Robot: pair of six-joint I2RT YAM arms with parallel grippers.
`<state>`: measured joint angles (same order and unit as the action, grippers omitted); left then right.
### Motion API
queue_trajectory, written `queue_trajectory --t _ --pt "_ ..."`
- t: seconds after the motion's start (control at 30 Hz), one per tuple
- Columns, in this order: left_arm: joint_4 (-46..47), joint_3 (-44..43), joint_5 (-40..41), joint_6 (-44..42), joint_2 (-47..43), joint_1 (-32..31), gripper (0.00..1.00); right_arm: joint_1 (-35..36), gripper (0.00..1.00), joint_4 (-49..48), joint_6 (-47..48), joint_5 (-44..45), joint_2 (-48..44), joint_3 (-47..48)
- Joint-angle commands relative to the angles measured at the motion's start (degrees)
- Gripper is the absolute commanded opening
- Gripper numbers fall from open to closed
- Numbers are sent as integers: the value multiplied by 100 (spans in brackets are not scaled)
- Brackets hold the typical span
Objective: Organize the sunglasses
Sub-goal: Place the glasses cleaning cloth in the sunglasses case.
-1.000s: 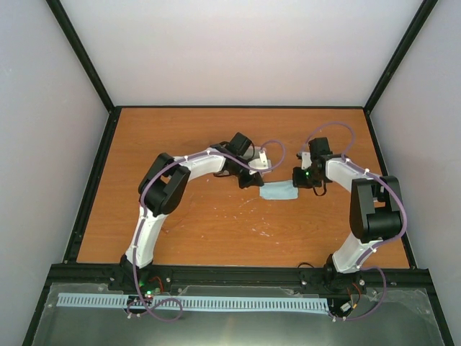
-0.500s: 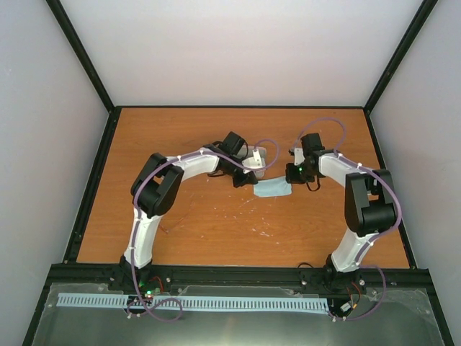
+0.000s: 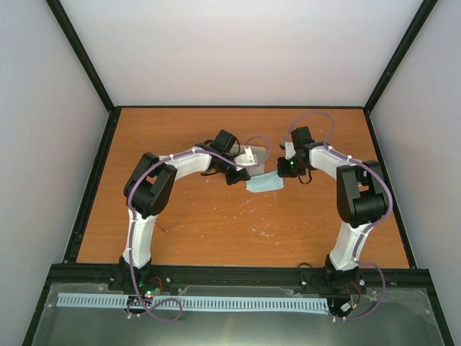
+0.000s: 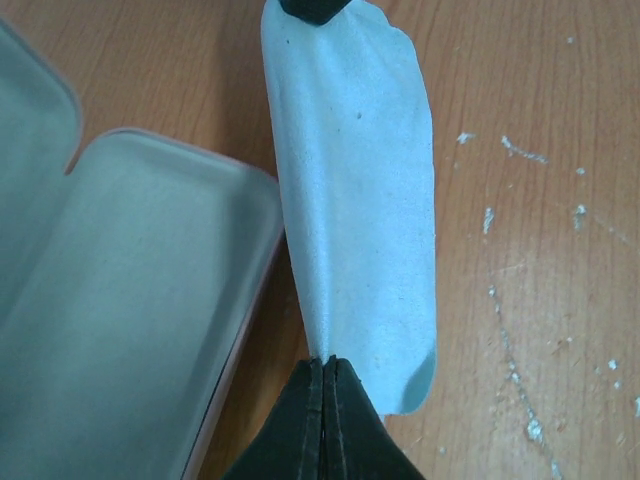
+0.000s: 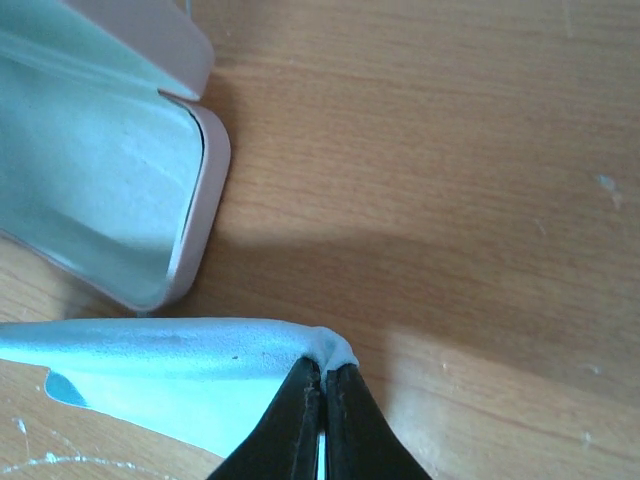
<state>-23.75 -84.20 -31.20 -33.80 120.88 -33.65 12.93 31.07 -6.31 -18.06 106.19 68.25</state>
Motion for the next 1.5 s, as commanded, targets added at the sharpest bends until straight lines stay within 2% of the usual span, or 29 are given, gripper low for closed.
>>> queue_trajectory --t 0.0,0.83,1.47 --pt "78 59 38 -79 -313 221 1 189 3 98 -44 -6 231 367" --pt "45 233 56 -507 -498 879 1 714 3 429 -232 183 1071 1607" --pt "-204 -344 13 -829 -167 1032 1 805 3 595 -274 205 1340 1992"
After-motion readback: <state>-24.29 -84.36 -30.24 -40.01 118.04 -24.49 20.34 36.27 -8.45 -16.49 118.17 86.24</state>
